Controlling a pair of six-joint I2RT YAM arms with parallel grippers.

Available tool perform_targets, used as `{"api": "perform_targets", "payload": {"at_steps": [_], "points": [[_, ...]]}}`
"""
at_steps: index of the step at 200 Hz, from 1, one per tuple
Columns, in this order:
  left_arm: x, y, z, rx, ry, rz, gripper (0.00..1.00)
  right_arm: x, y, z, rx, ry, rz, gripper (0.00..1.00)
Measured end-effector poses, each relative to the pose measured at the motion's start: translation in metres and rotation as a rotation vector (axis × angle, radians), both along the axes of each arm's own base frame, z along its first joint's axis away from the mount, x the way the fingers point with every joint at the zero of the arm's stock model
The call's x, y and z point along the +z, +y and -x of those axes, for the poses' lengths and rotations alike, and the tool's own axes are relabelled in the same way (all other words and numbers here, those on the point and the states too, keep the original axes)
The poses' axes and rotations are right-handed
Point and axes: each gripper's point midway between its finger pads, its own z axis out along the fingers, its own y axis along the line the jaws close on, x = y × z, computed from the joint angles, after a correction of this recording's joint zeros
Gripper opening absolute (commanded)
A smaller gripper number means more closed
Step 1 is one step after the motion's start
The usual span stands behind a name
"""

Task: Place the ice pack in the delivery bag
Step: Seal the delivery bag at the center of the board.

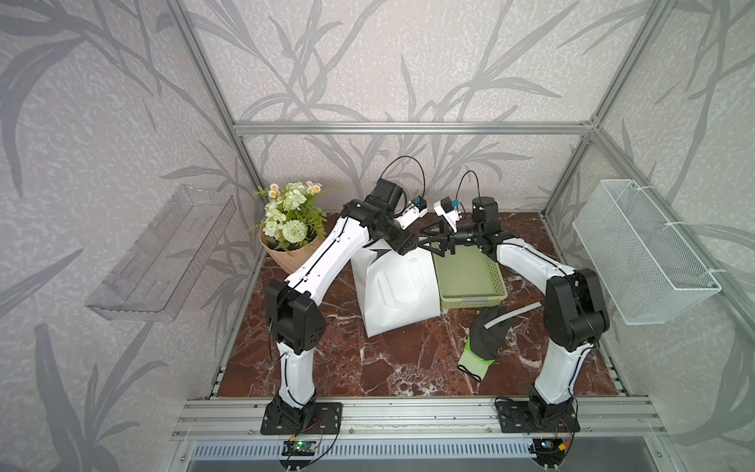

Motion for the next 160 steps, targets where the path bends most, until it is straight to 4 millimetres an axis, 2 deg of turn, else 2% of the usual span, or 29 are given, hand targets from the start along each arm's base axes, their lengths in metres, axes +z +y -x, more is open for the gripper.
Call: {"api": "perform_targets", "payload": {"at_steps": [29, 39, 88, 114, 139, 160], "points": [[0.000, 0.001, -0.001, 0.005, -0.004, -0.007, 0.76, -0.007, 0.001, 0.000, 0.014, 0.031, -0.006, 0.66], [0.000, 0.001, -0.001, 0.006, -0.005, -0.007, 0.76, -0.010, 0.001, 0.000, 0.016, 0.040, -0.005, 0.61], [0.000, 0.000, 0.000, 0.000, -0.005, -0.009, 0.77, -0.018, 0.002, 0.003, 0.033, 0.050, -0.006, 0.23], [0.000, 0.001, 0.001, 0.001, -0.003, -0.011, 0.82, -0.019, 0.002, 0.005, 0.038, 0.040, -0.001, 0.00], [0.007, 0.010, 0.005, 0.022, 0.000, -0.016, 0.91, -0.021, 0.002, 0.006, 0.043, 0.021, 0.006, 0.00], [0.031, 0.032, 0.024, 0.057, -0.022, 0.020, 1.00, -0.022, 0.001, 0.006, 0.042, 0.009, 0.013, 0.00]]}}
